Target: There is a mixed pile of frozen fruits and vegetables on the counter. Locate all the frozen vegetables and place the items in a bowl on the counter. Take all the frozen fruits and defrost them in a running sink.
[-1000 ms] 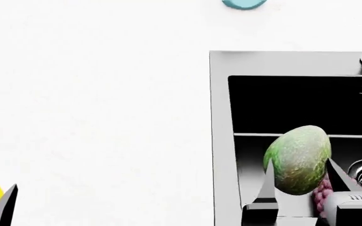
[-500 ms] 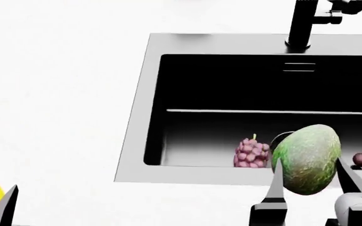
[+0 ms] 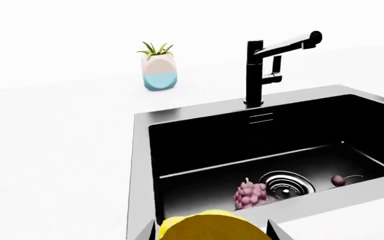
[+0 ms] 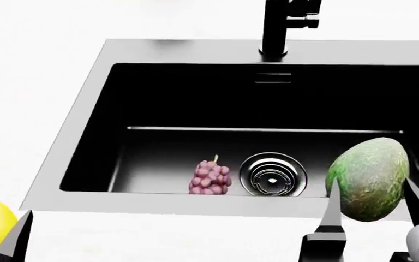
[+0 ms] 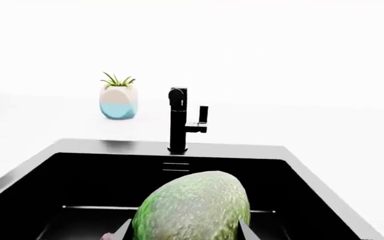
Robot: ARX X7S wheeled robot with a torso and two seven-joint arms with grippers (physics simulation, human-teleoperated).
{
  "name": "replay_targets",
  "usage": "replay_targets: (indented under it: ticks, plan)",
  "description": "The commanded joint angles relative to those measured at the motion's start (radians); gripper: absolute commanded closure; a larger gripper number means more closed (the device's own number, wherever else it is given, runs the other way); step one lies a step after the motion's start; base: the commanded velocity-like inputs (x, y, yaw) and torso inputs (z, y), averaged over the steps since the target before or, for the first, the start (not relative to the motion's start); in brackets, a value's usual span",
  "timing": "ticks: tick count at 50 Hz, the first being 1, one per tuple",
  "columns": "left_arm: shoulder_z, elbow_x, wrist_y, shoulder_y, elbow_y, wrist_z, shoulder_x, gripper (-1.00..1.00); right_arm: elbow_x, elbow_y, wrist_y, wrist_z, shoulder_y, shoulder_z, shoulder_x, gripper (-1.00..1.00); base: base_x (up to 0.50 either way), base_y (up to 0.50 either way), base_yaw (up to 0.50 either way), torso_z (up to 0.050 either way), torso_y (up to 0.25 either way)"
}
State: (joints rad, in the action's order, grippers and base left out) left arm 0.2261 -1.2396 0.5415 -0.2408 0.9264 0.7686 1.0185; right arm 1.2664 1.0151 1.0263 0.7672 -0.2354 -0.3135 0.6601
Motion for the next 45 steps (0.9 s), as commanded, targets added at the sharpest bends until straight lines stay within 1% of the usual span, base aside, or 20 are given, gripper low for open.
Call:
replay_targets:
  ticks: [1, 7, 10, 12, 13, 14, 17, 23, 32, 38, 45]
  plan:
    - [0.061, -0.026, 0.024, -0.106, -0.048, 0.211, -0.069, 1.0, -0.008, 0.007, -0.016, 0.0, -0.006, -0.007, 0.017, 1.0, 0.08, -0.5, 0.0, 0.0, 0.0]
    - [0.064, -0.02, 0.024, -0.102, -0.049, 0.207, -0.07, 1.0, 0.022, 0.017, -0.024, 0.029, -0.009, -0.02, 0.042, 1.0, 0.08, -0.5, 0.0, 0.0, 0.0]
    - [0.05, -0.023, 0.009, -0.078, -0.034, 0.206, -0.052, 1.0, 0.034, 0.018, -0.032, 0.039, -0.012, -0.02, 0.052, 1.0, 0.08, -0.5, 0.0, 0.0, 0.0]
    - [0.023, -0.038, -0.014, -0.043, -0.014, 0.206, -0.02, 1.0, 0.033, 0.019, -0.036, 0.039, -0.008, -0.017, 0.056, 1.0, 0.08, -0.5, 0.0, 0.0, 0.0]
    - [-0.021, -0.053, -0.052, 0.018, 0.015, 0.203, 0.028, 1.0, 0.033, 0.02, -0.039, 0.04, -0.006, -0.017, 0.058, 1.0, 0.08, -0.5, 0.0, 0.0, 0.0]
    - [-0.027, -0.053, -0.059, 0.026, 0.014, 0.199, 0.032, 1.0, 0.034, 0.02, -0.042, 0.042, -0.004, -0.019, 0.061, 1.0, 0.07, -0.5, 0.0, 0.0, 0.0]
    - [-0.005, -0.022, -0.048, 0.017, 0.0, 0.191, 0.006, 1.0, 0.031, 0.02, -0.05, 0.041, 0.003, -0.017, 0.067, 1.0, 0.08, -0.5, 0.0, 0.0, 0.0]
    - [0.017, -0.021, -0.027, -0.02, -0.018, 0.194, -0.017, 1.0, 0.025, 0.014, -0.064, 0.043, 0.003, -0.008, 0.075, 1.0, 0.08, -0.5, 0.0, 0.0, 0.0]
    - [0.014, -0.023, -0.032, -0.011, -0.009, 0.197, -0.011, 1.0, 0.03, 0.014, -0.083, 0.051, 0.013, -0.005, 0.088, 1.0, 0.05, -0.5, 0.0, 0.0, 0.0]
    - [0.04, -0.02, -0.007, -0.056, -0.031, 0.2, -0.038, 1.0, 0.043, 0.017, -0.093, 0.067, 0.01, 0.0, 0.101, 1.0, 0.03, -0.5, 0.0, 0.0, 0.0]
    - [0.038, -0.019, -0.01, -0.05, -0.029, 0.199, -0.035, 1.0, 0.044, 0.014, -0.106, 0.075, 0.016, 0.005, 0.109, 1.0, 0.0, -0.5, 0.0, 0.0, 0.0]
